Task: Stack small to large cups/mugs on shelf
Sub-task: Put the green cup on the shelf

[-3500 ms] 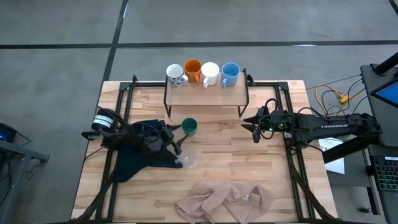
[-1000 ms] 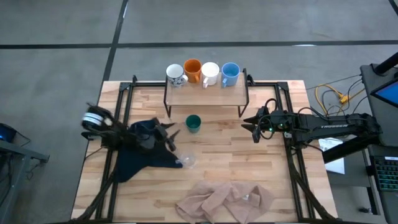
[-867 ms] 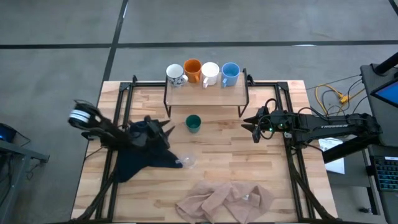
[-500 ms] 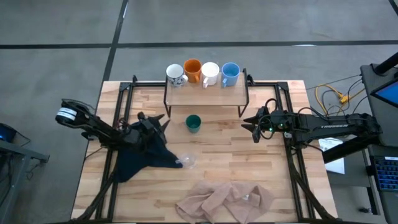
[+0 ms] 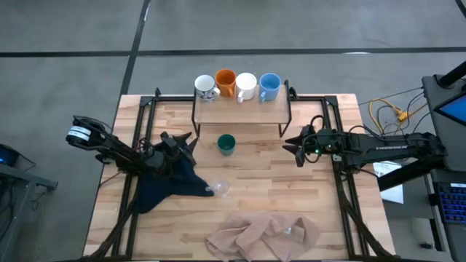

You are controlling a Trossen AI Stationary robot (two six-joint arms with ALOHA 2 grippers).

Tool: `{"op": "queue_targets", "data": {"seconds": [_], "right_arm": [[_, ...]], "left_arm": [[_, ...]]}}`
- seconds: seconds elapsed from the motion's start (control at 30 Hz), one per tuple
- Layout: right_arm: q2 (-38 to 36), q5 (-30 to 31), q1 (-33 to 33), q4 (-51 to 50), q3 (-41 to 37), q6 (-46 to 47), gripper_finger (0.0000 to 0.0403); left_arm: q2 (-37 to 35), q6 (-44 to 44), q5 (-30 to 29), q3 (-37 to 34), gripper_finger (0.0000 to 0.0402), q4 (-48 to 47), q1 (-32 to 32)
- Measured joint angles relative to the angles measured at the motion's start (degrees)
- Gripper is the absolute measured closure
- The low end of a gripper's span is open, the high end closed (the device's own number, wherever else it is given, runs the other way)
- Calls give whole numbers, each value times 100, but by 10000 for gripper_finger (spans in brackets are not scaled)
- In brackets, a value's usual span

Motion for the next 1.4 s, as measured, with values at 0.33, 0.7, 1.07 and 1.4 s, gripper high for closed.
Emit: {"op": "queue_targets", "data": {"seconds": [0.33,0.7,1.07,1.4], "right_arm": [[0,-106,0,-69,0,-64,254],[1,-102,0,-137,-2,-222,254],[0,-91,0,-139,0,-635,254],[0,-296,0,-151,-2,-925,254]], "left_arm": [[-104,-606,734,-22,233,-180,-2],[-93,-636,705,-22,233,-190,-4],[94,-472,692,109,233,-240,4],[14,-1444,1348,159,233,-239,140]]}}
